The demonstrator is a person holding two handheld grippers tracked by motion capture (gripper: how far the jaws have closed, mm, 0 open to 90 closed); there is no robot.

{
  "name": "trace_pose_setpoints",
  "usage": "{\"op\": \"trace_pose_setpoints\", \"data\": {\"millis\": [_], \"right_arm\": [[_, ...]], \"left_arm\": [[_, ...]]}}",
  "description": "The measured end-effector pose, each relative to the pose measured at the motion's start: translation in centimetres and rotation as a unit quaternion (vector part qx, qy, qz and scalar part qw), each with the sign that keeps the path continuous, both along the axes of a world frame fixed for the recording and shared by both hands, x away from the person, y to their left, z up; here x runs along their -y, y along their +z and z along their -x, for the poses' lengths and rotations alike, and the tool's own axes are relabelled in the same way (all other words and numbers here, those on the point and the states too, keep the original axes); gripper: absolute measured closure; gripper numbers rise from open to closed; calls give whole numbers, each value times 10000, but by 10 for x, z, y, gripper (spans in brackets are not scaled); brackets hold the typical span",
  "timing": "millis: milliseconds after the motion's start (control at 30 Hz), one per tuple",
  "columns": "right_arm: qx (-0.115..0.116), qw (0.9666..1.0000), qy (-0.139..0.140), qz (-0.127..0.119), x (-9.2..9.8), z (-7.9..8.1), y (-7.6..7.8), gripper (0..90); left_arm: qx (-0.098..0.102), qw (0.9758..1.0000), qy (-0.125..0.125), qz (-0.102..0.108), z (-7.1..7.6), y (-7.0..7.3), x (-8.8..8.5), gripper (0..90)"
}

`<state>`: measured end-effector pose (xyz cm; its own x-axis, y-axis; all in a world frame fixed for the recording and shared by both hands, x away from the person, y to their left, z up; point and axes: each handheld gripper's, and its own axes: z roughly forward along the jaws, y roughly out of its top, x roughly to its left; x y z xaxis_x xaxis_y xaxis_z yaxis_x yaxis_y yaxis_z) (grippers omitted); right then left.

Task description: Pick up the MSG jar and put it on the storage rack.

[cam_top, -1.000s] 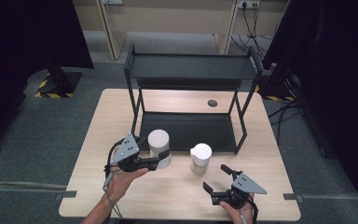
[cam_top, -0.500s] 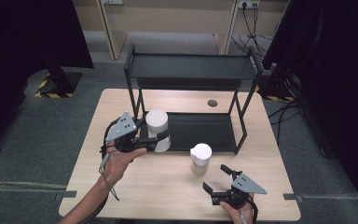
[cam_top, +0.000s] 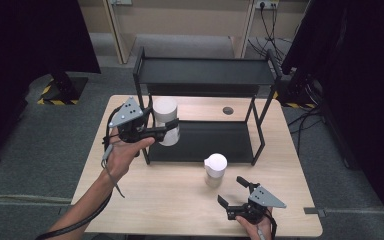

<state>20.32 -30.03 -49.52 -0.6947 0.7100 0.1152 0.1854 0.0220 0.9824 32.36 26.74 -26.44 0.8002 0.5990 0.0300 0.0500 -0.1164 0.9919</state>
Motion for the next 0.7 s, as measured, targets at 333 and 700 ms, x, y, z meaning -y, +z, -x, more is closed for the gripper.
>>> {"op": "trace_pose_setpoints", "data": {"millis": [333,700], "right_arm": [[4,10000,3,1,0,0,0,5],[3,10000,3,-8,0,0,0,5]], "left_arm": [[-93,9999,-64,35,-11,27,0,350],[-82,10000,16,-32,-17,62,5,350]]}}
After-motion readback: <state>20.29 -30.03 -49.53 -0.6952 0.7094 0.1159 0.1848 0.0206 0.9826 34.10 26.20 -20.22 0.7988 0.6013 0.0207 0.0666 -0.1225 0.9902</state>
